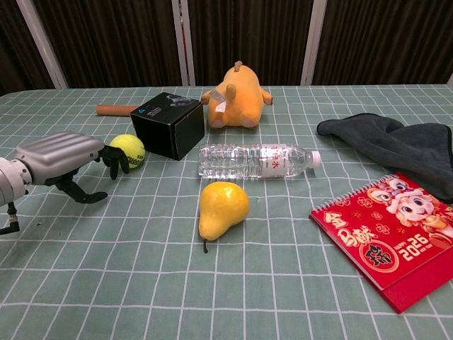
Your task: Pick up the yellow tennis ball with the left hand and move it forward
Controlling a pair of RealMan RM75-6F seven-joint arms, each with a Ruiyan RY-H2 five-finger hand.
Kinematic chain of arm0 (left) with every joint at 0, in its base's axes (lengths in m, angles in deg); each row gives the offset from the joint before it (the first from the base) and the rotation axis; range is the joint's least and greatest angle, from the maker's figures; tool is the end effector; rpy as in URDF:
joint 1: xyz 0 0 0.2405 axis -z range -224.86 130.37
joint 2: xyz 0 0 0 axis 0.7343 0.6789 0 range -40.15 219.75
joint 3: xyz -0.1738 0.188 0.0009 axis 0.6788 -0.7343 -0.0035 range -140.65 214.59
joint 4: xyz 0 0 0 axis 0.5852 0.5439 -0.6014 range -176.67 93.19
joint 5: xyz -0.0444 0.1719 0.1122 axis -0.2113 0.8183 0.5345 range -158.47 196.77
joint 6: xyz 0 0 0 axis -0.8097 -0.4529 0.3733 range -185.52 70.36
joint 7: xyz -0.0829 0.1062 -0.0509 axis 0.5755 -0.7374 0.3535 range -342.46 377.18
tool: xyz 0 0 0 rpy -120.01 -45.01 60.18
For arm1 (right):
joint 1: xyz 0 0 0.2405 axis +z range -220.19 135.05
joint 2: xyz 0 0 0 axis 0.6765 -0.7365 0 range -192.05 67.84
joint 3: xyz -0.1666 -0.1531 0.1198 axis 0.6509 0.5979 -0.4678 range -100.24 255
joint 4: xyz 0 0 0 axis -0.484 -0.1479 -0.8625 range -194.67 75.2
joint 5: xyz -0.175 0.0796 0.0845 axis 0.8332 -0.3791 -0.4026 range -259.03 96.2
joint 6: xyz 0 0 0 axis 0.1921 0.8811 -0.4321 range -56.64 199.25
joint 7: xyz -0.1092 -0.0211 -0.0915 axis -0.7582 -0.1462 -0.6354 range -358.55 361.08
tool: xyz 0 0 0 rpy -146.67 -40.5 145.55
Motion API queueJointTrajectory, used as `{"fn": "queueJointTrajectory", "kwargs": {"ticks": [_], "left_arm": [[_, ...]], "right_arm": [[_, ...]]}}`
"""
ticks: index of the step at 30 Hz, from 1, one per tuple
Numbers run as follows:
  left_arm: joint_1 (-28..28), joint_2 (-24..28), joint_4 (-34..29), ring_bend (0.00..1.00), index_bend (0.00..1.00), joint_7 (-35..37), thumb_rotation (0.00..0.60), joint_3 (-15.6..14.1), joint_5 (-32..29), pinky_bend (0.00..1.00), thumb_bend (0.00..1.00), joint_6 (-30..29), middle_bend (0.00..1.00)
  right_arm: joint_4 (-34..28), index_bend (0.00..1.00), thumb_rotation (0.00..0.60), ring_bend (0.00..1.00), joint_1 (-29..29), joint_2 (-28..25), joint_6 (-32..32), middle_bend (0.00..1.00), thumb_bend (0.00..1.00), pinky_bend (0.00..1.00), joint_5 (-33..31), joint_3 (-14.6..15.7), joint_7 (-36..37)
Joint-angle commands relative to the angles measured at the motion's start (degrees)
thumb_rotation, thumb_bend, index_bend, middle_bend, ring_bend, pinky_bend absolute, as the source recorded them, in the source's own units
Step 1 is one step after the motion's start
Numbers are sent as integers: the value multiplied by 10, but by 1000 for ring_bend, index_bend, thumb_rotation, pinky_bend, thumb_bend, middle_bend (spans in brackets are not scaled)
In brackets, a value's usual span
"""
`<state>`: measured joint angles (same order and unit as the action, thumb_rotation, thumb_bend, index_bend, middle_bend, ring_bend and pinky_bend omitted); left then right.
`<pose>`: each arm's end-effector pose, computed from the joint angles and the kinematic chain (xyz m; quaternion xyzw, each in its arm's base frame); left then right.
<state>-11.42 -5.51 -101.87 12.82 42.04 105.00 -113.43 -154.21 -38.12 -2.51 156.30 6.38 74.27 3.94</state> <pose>-0.2298 0.3390 -0.0327 -0.7842 -0.3012 -0.3339 0.4276 -0.3060 -0.1795 0.1793 0.6007 -0.3829 0.3961 0.5794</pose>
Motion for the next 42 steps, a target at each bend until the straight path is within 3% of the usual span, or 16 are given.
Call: {"fn": "queueJointTrajectory", "kwargs": {"ticks": [1, 25, 36, 42], "left_arm": [[6, -2, 3, 264, 305, 2, 600, 2, 0, 270, 315, 1, 374], [70, -21, 25, 253, 310, -16, 600, 22, -27, 267, 316, 48, 360], [92, -16, 30, 141, 258, -21, 600, 26, -31, 139, 316, 57, 291], [100, -16, 29, 137, 257, -33, 600, 26, -38, 126, 315, 63, 278]], "right_arm": [[-1, 0, 600, 0, 0, -2, 0, 0, 356, 0, 1, 0, 3], [4, 0, 600, 0, -6, -8, 11, 0, 356, 0, 5, 1, 20], [3, 0, 600, 0, -5, -7, 8, 0, 356, 0, 3, 0, 17], [2, 0, 600, 0, -6, -8, 13, 0, 356, 0, 6, 0, 20]]}}
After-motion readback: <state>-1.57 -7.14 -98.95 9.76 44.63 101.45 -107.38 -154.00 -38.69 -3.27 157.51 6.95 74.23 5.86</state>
